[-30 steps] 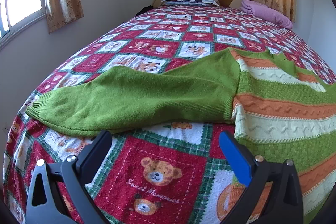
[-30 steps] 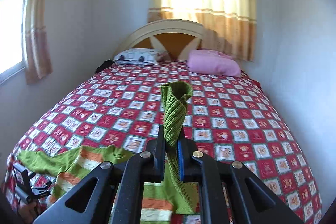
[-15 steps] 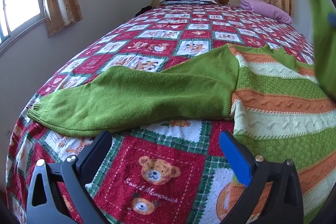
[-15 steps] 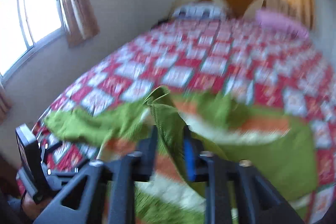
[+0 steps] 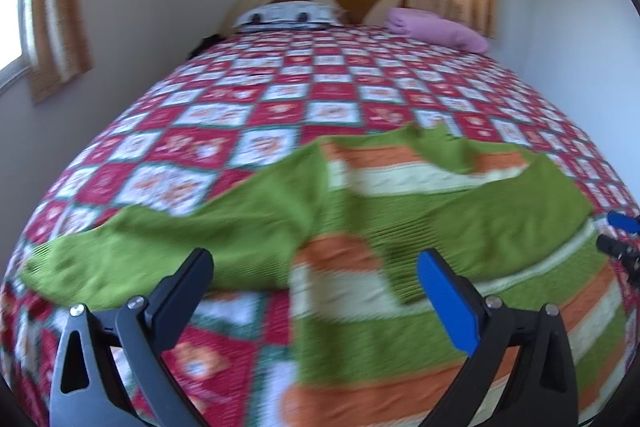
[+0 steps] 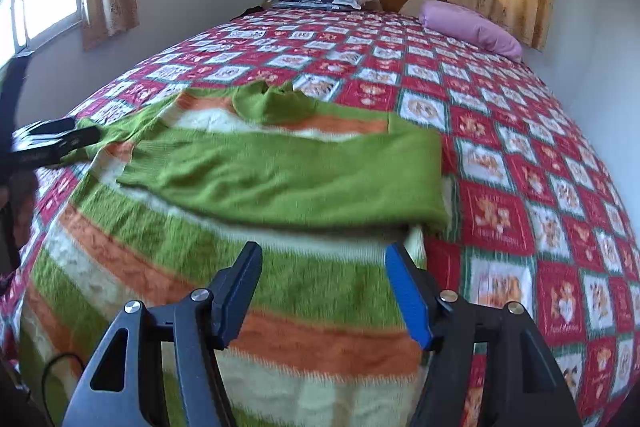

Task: Fold small clothes

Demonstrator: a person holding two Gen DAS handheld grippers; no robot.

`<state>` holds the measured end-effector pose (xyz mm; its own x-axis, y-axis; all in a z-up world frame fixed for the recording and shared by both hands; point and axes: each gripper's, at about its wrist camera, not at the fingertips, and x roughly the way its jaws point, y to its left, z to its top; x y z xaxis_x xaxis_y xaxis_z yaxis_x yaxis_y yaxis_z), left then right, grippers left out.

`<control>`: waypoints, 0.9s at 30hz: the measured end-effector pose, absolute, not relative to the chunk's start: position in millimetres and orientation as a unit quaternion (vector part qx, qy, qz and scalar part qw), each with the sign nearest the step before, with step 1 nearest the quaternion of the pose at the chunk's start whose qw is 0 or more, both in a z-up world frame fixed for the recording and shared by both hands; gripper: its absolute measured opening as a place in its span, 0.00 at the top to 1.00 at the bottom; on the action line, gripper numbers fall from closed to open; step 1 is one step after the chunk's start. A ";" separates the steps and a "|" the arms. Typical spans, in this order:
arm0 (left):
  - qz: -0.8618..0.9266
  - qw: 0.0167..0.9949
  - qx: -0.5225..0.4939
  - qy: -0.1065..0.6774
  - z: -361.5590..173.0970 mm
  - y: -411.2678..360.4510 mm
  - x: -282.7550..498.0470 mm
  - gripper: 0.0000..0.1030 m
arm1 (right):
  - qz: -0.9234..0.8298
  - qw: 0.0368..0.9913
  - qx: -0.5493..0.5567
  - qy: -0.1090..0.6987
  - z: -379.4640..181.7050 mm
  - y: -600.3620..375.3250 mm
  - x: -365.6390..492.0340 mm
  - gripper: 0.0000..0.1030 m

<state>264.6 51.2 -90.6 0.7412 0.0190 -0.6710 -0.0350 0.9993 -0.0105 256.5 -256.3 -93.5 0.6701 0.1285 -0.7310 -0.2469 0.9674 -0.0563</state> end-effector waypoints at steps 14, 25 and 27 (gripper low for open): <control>-0.053 0.910 -0.037 0.411 -131.4 7.5 315.3 0.92 | 0.095 0.913 -0.085 0.387 -137.2 -274.3 226.6 0.34; -0.030 0.911 -0.017 0.411 -143.5 15.4 317.4 0.91 | -0.033 0.916 -0.150 0.371 -114.2 -276.5 273.7 0.32; -0.028 0.909 -0.029 0.415 -146.4 18.2 317.2 0.91 | -0.068 0.906 -0.161 0.385 -122.2 -283.2 304.7 0.32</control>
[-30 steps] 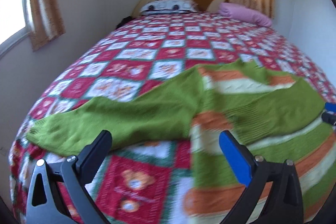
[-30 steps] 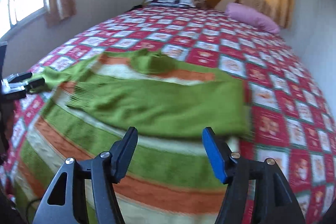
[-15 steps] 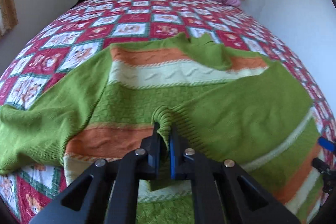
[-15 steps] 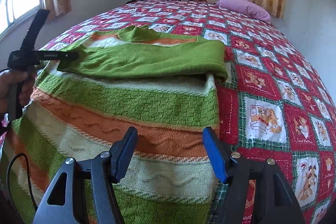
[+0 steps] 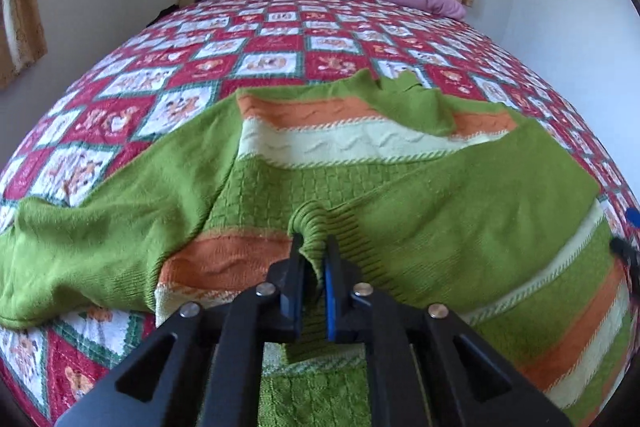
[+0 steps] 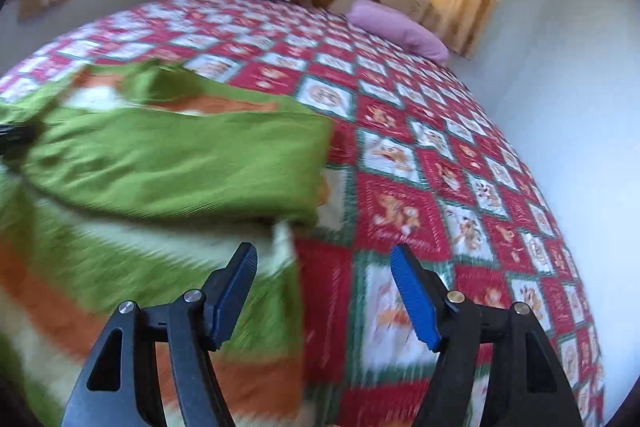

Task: Fold small clothes

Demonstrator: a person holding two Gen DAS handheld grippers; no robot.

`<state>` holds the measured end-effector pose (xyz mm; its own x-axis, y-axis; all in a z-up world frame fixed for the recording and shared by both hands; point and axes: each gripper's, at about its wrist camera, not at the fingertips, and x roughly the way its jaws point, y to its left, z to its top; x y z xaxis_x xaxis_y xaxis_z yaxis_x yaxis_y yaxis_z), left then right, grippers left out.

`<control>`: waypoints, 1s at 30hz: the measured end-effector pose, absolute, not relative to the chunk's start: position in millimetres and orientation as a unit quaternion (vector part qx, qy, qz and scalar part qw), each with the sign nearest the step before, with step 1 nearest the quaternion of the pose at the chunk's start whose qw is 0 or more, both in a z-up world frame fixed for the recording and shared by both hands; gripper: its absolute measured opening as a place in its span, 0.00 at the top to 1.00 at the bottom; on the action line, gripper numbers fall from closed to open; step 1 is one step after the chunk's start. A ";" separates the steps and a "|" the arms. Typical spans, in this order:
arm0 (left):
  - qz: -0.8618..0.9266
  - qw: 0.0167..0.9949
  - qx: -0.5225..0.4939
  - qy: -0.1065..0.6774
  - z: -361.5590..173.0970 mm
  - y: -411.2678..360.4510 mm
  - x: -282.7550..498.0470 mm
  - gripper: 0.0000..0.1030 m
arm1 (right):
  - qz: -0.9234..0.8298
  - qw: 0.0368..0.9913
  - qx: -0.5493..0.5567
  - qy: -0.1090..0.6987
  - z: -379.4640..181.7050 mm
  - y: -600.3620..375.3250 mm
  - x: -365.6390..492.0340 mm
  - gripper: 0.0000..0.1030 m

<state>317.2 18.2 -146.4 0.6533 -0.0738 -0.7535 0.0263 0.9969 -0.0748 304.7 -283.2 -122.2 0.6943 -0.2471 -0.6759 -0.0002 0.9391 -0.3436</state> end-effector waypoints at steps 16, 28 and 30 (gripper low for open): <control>-0.004 0.912 0.003 0.410 -150.9 8.6 311.9 0.51 | -0.082 0.902 0.027 0.424 -143.4 -355.9 331.2 0.25; 0.002 0.914 -0.008 0.405 -146.1 16.4 290.6 0.14 | -0.030 0.946 -0.081 0.314 -70.3 -291.7 292.4 0.24; 0.010 0.919 0.005 0.395 -143.2 12.6 287.7 0.09 | 0.007 0.942 -0.067 0.329 -74.7 -282.6 307.9 0.27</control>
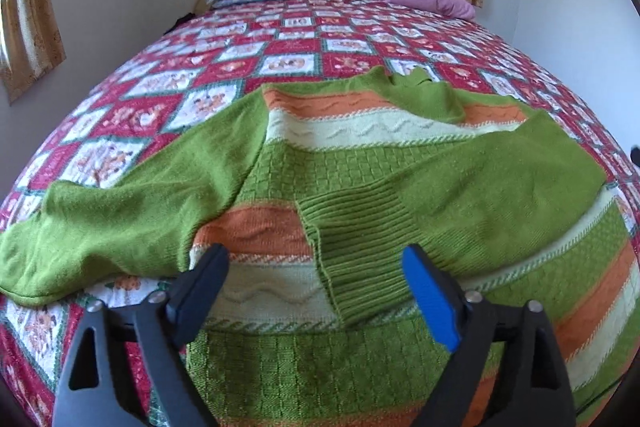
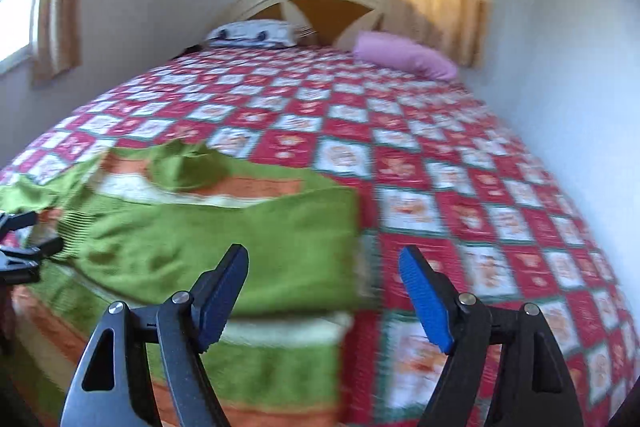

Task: Fold small clothes

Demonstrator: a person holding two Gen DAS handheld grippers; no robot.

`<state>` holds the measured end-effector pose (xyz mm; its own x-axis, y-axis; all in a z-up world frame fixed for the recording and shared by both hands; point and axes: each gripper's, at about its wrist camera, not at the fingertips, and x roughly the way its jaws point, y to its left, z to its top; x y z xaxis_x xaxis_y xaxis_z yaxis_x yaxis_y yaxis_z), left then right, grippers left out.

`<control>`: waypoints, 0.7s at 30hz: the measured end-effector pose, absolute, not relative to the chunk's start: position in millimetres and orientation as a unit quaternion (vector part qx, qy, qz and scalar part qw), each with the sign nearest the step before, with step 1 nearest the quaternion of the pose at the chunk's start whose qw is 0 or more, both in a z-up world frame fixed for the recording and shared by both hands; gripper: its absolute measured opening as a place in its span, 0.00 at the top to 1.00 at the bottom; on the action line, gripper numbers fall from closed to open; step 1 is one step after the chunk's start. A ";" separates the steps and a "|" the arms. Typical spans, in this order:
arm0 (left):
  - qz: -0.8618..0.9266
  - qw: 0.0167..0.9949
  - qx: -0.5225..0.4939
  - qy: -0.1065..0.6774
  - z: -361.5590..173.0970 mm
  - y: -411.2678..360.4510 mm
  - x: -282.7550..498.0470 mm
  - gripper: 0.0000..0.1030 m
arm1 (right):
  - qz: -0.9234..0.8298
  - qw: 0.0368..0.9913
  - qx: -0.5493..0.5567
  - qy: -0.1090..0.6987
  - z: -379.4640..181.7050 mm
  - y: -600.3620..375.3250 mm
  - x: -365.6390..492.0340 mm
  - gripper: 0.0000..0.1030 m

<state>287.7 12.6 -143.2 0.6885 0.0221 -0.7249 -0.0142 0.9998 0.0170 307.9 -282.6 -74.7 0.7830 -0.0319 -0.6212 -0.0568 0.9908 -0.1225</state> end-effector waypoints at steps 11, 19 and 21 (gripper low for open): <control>0.042 0.930 0.018 0.366 -129.4 14.7 296.6 0.00 | 0.011 0.900 -0.091 0.427 -133.0 -291.6 324.4 0.70; 0.049 0.907 0.075 0.412 -153.7 -8.9 316.5 0.00 | 0.019 0.910 -0.085 0.406 -110.3 -272.3 355.6 0.55; 0.048 0.907 0.079 0.411 -152.5 -10.7 314.1 0.00 | 0.024 0.898 -0.072 0.434 -127.2 -274.2 367.3 0.55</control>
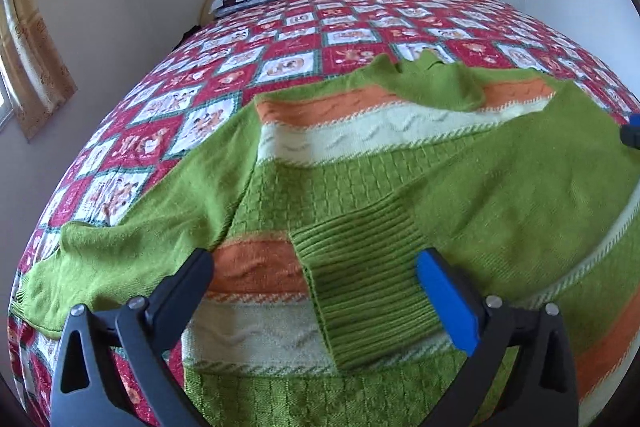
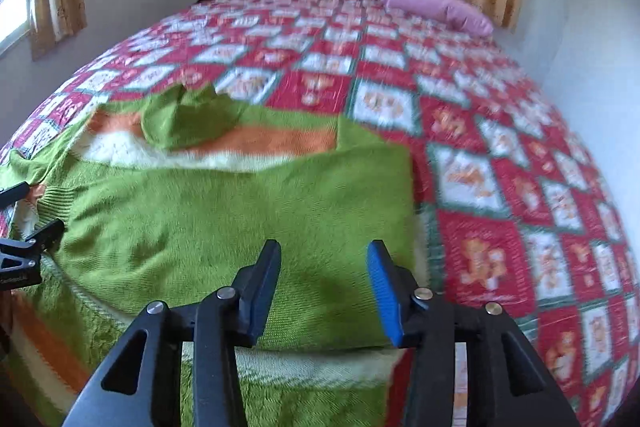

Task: Fold small clothes

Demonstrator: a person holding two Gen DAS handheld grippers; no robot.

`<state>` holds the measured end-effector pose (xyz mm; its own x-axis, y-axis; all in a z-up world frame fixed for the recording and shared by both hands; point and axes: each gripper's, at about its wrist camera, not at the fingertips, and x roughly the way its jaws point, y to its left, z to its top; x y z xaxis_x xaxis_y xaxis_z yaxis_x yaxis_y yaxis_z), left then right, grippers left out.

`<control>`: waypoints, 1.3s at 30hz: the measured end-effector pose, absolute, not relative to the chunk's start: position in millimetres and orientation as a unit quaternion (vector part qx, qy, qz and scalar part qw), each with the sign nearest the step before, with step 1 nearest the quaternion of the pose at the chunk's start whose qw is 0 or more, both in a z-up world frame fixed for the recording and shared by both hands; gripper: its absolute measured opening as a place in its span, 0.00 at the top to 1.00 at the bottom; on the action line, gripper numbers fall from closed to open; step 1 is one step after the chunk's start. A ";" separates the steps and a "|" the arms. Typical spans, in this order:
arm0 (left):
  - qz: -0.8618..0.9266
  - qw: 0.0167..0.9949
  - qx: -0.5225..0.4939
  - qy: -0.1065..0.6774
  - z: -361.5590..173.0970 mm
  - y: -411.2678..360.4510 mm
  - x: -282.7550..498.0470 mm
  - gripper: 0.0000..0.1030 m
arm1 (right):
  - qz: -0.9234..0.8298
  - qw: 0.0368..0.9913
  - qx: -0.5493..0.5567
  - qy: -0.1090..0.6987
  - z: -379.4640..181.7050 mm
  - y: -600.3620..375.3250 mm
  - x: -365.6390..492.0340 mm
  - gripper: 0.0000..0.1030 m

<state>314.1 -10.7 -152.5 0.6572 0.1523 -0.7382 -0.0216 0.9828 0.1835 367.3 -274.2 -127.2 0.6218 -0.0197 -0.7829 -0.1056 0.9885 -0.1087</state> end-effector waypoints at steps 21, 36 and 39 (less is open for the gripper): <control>0.072 0.919 0.000 0.389 -134.7 80.0 236.0 0.00 | 0.006 0.904 -0.106 0.414 -147.4 -276.9 324.5 0.54; 0.233 0.885 -0.133 0.379 -134.9 249.7 174.8 0.00 | 0.006 0.908 -0.102 0.407 -147.2 -275.9 318.8 0.54; 0.280 0.869 -0.203 0.354 -137.0 297.6 160.6 0.00 | 0.005 0.908 -0.104 0.406 -146.9 -275.4 318.5 0.54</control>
<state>160.6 297.6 -137.0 0.5924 0.3431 -0.7290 -0.6306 0.7605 -0.1546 318.5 -275.4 -146.9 0.6709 -0.0753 -0.7377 -0.0941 0.9781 -0.1854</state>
